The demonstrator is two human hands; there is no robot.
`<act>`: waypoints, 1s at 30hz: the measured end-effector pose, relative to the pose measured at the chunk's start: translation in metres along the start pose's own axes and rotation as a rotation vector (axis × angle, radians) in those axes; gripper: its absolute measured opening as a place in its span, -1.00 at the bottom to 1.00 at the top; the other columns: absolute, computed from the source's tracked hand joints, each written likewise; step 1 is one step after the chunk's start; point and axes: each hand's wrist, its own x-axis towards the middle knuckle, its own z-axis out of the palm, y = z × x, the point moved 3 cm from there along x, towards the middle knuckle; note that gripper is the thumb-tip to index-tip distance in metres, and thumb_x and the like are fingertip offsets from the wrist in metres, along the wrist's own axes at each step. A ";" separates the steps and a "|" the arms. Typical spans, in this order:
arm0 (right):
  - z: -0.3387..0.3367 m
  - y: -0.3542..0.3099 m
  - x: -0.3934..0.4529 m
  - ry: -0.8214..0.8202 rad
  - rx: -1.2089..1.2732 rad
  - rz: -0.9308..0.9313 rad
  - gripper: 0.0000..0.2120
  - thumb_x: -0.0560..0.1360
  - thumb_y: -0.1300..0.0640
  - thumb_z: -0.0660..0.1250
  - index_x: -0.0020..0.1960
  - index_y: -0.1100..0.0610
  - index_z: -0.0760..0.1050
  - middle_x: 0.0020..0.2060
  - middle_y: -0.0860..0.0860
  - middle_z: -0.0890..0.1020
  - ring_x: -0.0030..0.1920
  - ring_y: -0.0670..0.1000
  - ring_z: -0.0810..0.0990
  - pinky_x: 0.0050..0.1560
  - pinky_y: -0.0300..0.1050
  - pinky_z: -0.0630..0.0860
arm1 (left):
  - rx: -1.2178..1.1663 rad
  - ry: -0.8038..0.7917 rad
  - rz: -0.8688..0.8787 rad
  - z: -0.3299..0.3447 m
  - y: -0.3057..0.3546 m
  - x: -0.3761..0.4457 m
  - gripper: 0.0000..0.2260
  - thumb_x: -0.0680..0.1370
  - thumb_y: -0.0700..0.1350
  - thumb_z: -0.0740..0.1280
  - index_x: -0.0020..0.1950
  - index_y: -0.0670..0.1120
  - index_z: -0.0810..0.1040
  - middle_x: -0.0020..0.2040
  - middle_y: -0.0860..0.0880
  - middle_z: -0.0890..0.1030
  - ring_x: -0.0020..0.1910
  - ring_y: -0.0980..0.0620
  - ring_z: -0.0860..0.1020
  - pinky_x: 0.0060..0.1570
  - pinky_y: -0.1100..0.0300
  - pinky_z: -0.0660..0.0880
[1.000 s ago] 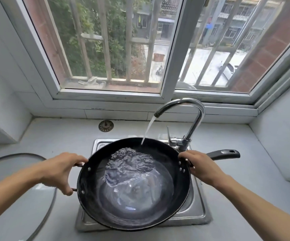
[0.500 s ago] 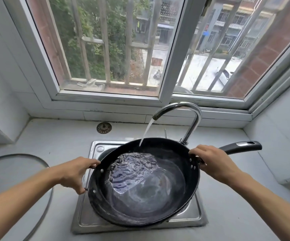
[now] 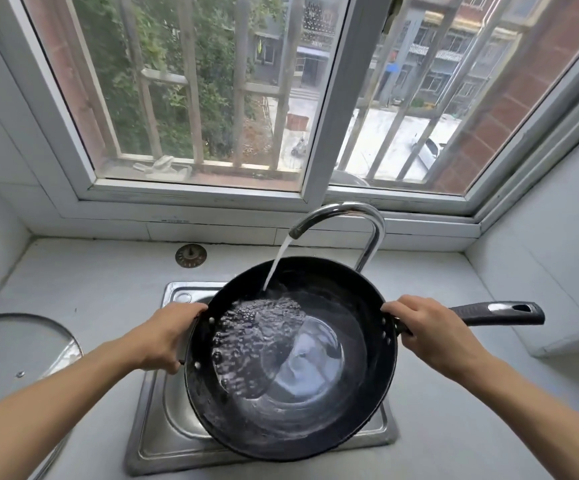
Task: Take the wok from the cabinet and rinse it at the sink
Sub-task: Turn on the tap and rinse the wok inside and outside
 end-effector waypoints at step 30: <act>0.071 0.005 -0.006 -0.206 0.238 -0.151 -0.58 0.29 0.29 0.44 0.09 -0.03 0.51 -0.10 -0.09 0.51 -0.31 -0.04 0.52 -0.34 -0.09 0.54 | 0.247 0.332 0.340 -0.045 -0.022 -0.070 -0.77 0.50 0.14 0.30 -0.18 0.03 0.36 -0.03 0.12 0.45 -0.12 0.13 0.41 -0.27 0.21 0.47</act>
